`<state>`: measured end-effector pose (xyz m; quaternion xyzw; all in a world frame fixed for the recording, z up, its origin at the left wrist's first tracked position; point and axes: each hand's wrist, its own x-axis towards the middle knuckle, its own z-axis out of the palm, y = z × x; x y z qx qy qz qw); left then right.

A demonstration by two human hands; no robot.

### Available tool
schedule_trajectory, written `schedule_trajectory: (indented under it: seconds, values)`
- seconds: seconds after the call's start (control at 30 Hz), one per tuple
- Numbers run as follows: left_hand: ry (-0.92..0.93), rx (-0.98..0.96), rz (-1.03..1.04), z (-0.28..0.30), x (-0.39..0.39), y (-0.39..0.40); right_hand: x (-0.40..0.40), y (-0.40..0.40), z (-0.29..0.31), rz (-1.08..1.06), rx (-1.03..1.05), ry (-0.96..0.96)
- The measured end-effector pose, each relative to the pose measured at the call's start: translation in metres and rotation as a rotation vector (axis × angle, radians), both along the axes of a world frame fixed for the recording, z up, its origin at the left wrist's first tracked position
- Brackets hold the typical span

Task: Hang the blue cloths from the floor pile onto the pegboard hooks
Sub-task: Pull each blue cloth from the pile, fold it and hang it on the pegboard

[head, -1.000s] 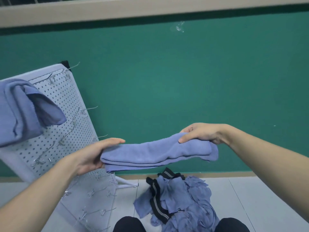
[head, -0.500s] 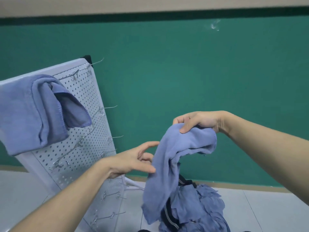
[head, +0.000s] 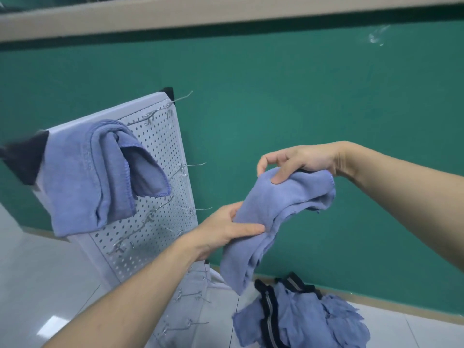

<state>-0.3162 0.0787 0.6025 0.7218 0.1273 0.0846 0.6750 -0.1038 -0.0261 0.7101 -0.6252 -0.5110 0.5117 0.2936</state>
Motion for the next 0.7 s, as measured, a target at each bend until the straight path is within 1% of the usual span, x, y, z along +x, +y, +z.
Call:
schedule_trajectory:
  seconds: [0.07, 0.2, 0.27, 0.33, 0.4, 0.43, 0.5, 0.57, 0.63, 0.7]
  values:
    - [0.045, 0.034, -0.015, 0.005, -0.004, 0.0, 0.007, -0.004, 0.001, 0.03, -0.015, -0.064]
    - [0.171, 0.186, -0.004, 0.024, -0.012, -0.001, 0.013, -0.016, 0.002, 0.016, -0.053, -0.143]
    - [0.162, 0.209, 0.013, 0.033, -0.012, -0.006, 0.013, -0.018, -0.002, 0.028, -0.059, -0.199]
    - [0.107, 0.159, 0.063, 0.044, -0.011, -0.012, 0.008, -0.015, -0.008, 0.041, -0.03, -0.266]
    - [0.041, 0.088, 0.126, 0.058, -0.011, -0.015, 0.0, -0.011, -0.012, 0.055, 0.057, -0.279]
    - [0.007, 0.054, 0.149, 0.065, -0.012, -0.015, -0.004, -0.009, -0.013, 0.063, 0.119, -0.244]
    - [-0.047, -0.01, 0.216, 0.08, -0.015, -0.015, -0.013, -0.007, -0.013, 0.064, 0.249, -0.123]
    - [-0.06, -0.055, 0.283, 0.095, -0.019, -0.013, -0.019, -0.008, -0.011, 0.084, 0.349, -0.005]
    - [-0.044, -0.059, 0.3, 0.108, -0.022, -0.012, -0.026, -0.009, -0.01, 0.126, 0.452, -0.036]
    - [-0.016, -0.059, 0.354, 0.121, -0.025, -0.014, -0.034, -0.006, -0.01, 0.075, 0.561, -0.131]
